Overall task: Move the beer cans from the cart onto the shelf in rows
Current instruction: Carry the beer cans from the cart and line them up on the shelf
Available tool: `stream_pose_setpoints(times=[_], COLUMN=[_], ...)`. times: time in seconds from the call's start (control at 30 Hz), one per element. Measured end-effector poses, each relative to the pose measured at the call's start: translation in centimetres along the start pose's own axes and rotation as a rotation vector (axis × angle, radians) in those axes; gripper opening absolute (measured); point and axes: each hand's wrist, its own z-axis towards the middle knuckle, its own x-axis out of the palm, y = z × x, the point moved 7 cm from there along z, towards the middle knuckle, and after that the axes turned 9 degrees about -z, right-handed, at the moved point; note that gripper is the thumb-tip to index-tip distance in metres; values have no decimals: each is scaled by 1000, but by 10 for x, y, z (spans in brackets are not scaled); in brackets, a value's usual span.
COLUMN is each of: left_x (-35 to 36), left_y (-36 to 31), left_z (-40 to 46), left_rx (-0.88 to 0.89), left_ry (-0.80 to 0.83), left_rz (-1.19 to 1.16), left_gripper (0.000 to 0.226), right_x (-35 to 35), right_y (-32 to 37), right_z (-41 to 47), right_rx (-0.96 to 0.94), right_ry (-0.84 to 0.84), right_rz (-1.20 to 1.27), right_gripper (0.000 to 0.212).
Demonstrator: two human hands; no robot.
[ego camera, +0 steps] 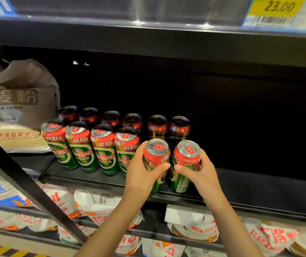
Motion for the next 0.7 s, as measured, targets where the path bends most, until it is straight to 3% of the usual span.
stream_pose_setpoints(times=[0.3, 0.5, 0.7], left_x=[2, -1, -3], left_y=[36, 71, 76], left_z=[-13, -16, -14], left_rx=[-25, -75, -52], left_ry=[99, 99, 0], left_rz=[-27, 20, 81], left_gripper=[86, 70, 73], right_x=[9, 12, 11], right_y=[-29, -50, -55], right_z=[-17, -24, -21], right_rx=[48, 89, 71], right_ry=[-52, -164, -43], right_rz=[-15, -103, -124], right_gripper=[93, 72, 66])
